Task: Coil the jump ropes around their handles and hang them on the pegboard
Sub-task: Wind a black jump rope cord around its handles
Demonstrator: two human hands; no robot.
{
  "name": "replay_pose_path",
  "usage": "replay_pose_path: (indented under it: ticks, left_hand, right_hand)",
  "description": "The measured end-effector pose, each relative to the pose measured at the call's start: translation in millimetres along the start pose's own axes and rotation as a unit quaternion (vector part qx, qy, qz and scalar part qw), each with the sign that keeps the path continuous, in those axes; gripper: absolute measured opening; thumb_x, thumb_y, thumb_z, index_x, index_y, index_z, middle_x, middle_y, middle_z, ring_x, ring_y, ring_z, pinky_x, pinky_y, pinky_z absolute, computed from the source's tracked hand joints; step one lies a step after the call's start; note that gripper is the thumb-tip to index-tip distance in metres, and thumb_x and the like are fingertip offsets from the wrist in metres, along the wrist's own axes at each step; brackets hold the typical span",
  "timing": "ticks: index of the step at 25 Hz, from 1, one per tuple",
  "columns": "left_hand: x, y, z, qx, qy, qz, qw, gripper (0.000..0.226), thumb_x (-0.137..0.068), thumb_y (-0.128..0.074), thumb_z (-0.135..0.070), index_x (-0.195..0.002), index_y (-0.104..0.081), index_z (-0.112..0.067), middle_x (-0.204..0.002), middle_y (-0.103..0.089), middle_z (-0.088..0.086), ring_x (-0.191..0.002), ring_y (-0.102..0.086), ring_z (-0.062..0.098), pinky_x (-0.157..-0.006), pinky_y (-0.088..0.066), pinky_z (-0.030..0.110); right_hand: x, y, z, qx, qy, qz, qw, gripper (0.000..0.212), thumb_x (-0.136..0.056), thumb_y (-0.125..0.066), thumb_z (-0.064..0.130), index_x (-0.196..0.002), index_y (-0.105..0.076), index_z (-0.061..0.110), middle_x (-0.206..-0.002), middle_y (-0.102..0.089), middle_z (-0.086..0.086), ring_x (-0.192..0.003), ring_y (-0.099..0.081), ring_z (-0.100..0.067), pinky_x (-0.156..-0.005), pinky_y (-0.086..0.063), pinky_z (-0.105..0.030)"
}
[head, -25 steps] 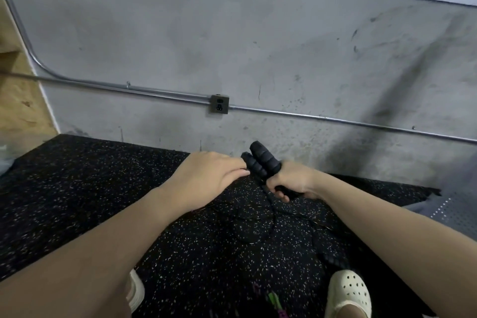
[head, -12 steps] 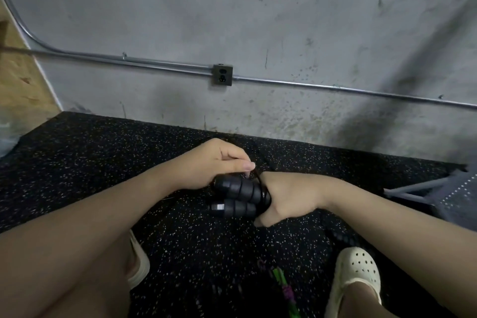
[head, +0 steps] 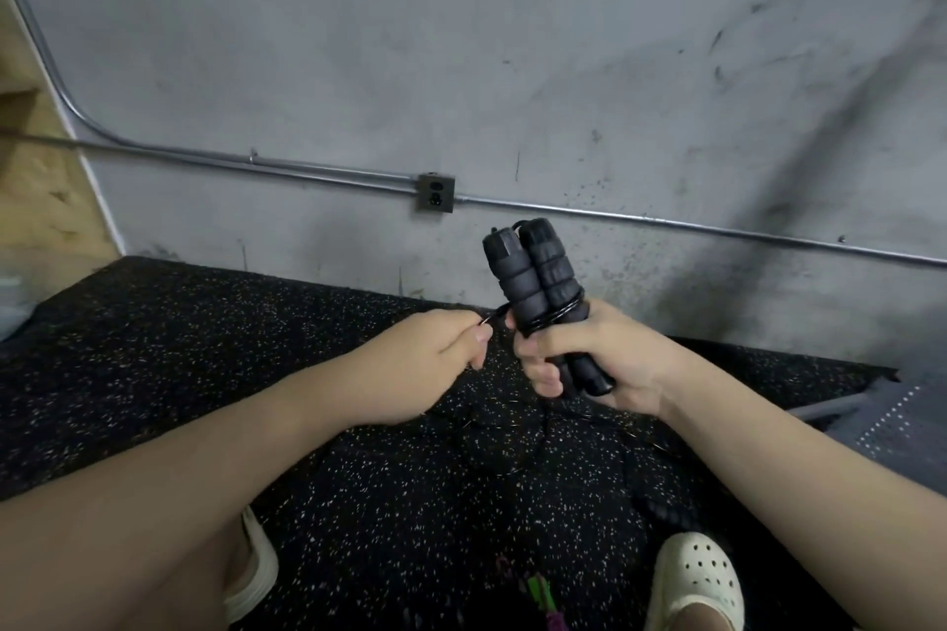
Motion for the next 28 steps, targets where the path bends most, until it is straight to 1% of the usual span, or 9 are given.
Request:
replay_pose_path:
  ticks: [3, 8, 11, 13, 16, 19, 22, 25, 28]
  left_hand:
    - [5, 3, -12, -0.017, 0.012, -0.035, 0.999, 0.037, -0.109, -0.040, -0.035, -0.081, -0.062, -0.026, -0.065, -0.052, -0.003, -0.059, -0.048, 0.010, -0.067, -0.044, 0.038]
    - [8, -2, -25, -0.064, 0.046, -0.063, 0.995, 0.033, -0.109, -0.043, -0.032, -0.084, -0.062, -0.021, -0.071, -0.059, -0.005, -0.061, -0.051, 0.006, -0.057, -0.034, 0.024]
    - [7, -9, -25, -0.079, 0.055, -0.079, 0.992, 0.032, -0.109, -0.041, -0.032, -0.086, -0.060, -0.021, -0.075, -0.063, -0.004, -0.059, -0.053, 0.010, -0.056, -0.036, 0.028]
    - [5, -4, -21, -0.057, 0.053, -0.081, 0.994, 0.034, -0.109, -0.042, -0.033, -0.086, -0.062, -0.018, -0.071, -0.062, -0.004, -0.053, -0.052, 0.006, -0.052, -0.035, 0.023]
    - [6, -2, -13, -0.013, 0.046, -0.071, 0.996, 0.038, -0.107, -0.047, -0.033, -0.084, -0.065, -0.009, -0.056, -0.052, -0.008, -0.046, -0.046, 0.003, -0.049, -0.035, 0.018]
    - [6, -8, -9, 0.031, 0.033, -0.067, 0.997, 0.042, -0.104, -0.053, -0.038, -0.070, -0.056, -0.012, -0.049, -0.046, -0.012, -0.045, -0.040, 0.005, -0.049, -0.034, 0.020]
    - [4, -17, -1, 0.052, 0.022, -0.092, 0.994, 0.052, -0.091, -0.059, -0.063, -0.068, -0.057, -0.016, -0.056, -0.052, -0.007, -0.051, -0.043, 0.004, -0.052, -0.036, 0.021]
    - [1, -25, 9, 0.071, 0.059, -0.144, 0.985, 0.064, -0.077, -0.059, -0.080, -0.074, -0.067, -0.017, -0.064, -0.062, -0.003, -0.056, -0.053, 0.008, -0.057, -0.044, 0.022]
    - [-3, -19, 17, 0.100, 0.049, -0.176, 0.978, 0.069, -0.073, -0.054, -0.085, -0.081, -0.074, -0.019, -0.071, -0.069, 0.002, -0.061, -0.059, 0.008, -0.061, -0.049, 0.025]
  right_hand:
    - [-1, 0, 0, 0.004, 0.000, -0.023, 1.000, 0.026, -0.080, -0.063, -0.006, -0.104, -0.057, 0.003, -0.063, -0.043, -0.009, -0.051, -0.042, -0.018, -0.050, -0.038, -0.028]
    - [-6, -6, -1, 0.029, 0.002, -0.045, 0.999, 0.023, -0.077, -0.065, -0.002, -0.099, -0.058, 0.002, -0.060, -0.047, -0.009, -0.051, -0.042, -0.019, -0.052, -0.036, -0.028]
    - [-11, -11, -5, 0.093, 0.024, -0.067, 0.993, 0.011, -0.081, -0.065, -0.003, -0.079, -0.066, 0.007, -0.059, -0.049, -0.011, -0.051, -0.043, -0.020, -0.054, -0.038, -0.030]
    - [-15, -11, -9, 0.160, 0.052, -0.092, 0.981, 0.026, -0.083, -0.064, -0.003, -0.063, -0.067, 0.015, -0.058, -0.051, -0.013, -0.053, -0.045, -0.022, -0.055, -0.041, -0.031]
    - [-20, -11, -19, 0.221, 0.082, -0.117, 0.965, 0.021, -0.076, -0.065, 0.005, -0.059, -0.065, 0.017, -0.059, -0.053, -0.015, -0.055, -0.048, -0.022, -0.057, -0.044, -0.032]
    - [-24, -4, -32, 0.235, 0.098, -0.133, 0.958, 0.016, -0.079, -0.065, 0.007, -0.065, -0.067, 0.014, -0.058, -0.056, -0.011, -0.056, -0.050, -0.021, -0.059, -0.044, -0.034]
    - [-30, -6, -37, 0.279, 0.117, -0.138, 0.943, 0.011, -0.086, -0.061, -0.005, -0.086, -0.071, 0.000, -0.063, -0.063, -0.011, -0.056, -0.054, -0.015, -0.057, -0.046, -0.030]
    - [-32, -24, -34, 0.327, 0.143, -0.125, 0.926, 0.027, -0.082, -0.062, -0.011, -0.088, -0.069, 0.014, -0.072, -0.071, 0.005, -0.064, -0.063, -0.003, -0.060, -0.050, -0.018]
    - [-32, -30, -28, 0.343, 0.157, -0.074, 0.923, 0.031, -0.078, -0.068, -0.006, -0.103, -0.064, 0.013, -0.084, -0.070, -0.008, -0.073, -0.062, -0.014, -0.066, -0.053, -0.033]
Point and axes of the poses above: each hand's wrist, its own x-axis away from the middle knuckle, its own y-axis out of the back of the hand, z = x × y, the point moved 2 cm from there along -x, towards the middle knuckle
